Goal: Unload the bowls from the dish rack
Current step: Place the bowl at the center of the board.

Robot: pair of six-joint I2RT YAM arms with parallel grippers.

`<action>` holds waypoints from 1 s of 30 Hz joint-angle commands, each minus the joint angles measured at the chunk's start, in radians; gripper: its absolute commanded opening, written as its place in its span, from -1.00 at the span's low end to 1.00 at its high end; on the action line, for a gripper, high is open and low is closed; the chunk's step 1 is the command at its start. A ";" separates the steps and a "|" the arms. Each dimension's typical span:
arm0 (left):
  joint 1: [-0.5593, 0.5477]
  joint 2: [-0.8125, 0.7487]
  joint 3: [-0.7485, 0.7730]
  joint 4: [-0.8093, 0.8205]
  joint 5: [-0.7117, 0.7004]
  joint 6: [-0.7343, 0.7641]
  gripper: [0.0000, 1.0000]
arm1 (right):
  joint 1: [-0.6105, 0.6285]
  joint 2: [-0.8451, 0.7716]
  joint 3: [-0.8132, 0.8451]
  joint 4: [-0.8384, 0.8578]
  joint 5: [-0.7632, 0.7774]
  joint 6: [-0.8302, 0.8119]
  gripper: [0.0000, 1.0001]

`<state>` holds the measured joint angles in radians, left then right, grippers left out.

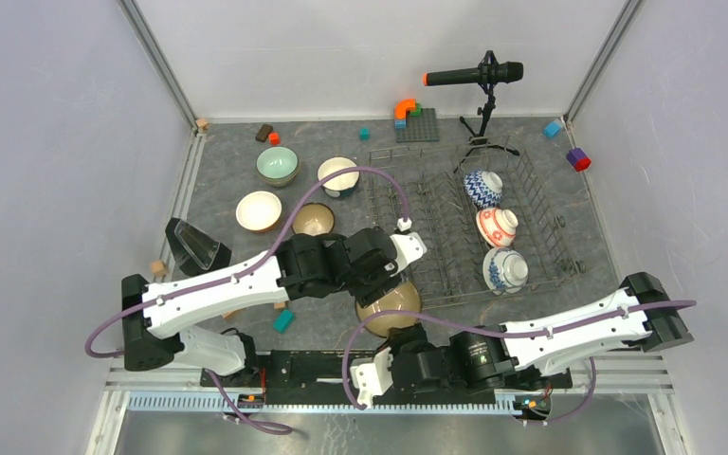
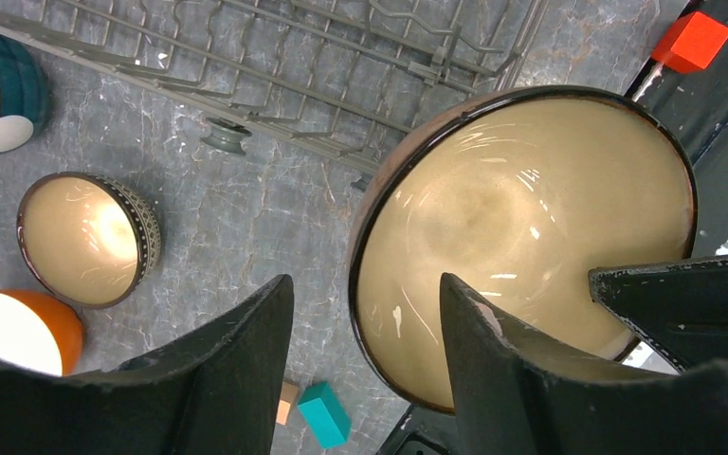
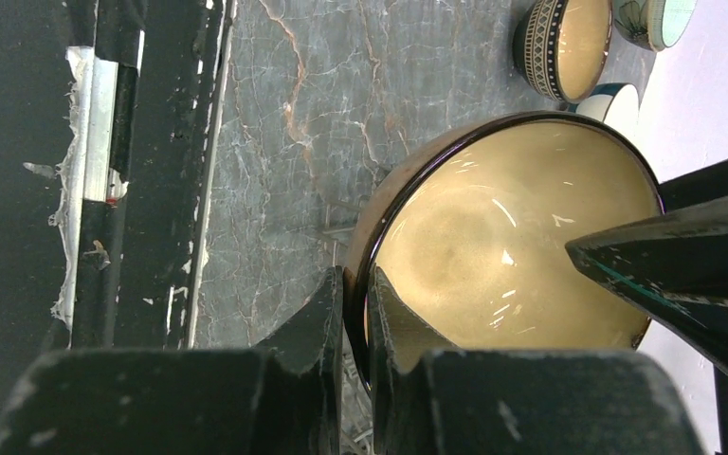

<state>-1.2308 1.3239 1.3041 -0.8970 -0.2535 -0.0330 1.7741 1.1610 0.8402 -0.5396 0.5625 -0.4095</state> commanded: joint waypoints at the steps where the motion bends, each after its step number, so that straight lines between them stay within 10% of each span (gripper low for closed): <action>1: -0.012 0.015 -0.001 -0.018 0.024 0.031 0.22 | 0.011 -0.011 0.076 0.074 0.096 -0.046 -1.00; 26: -0.024 0.020 0.001 -0.019 0.061 0.003 -0.96 | 0.017 -0.007 0.066 0.099 0.108 -0.013 -1.00; 30: -0.025 0.016 0.001 -0.017 0.076 -0.001 -0.96 | 0.017 -0.009 0.062 0.109 0.115 -0.003 -0.74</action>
<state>-1.2430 1.3548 1.2972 -0.9180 -0.2447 -0.0288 1.7870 1.1652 0.8452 -0.5293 0.5690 -0.3874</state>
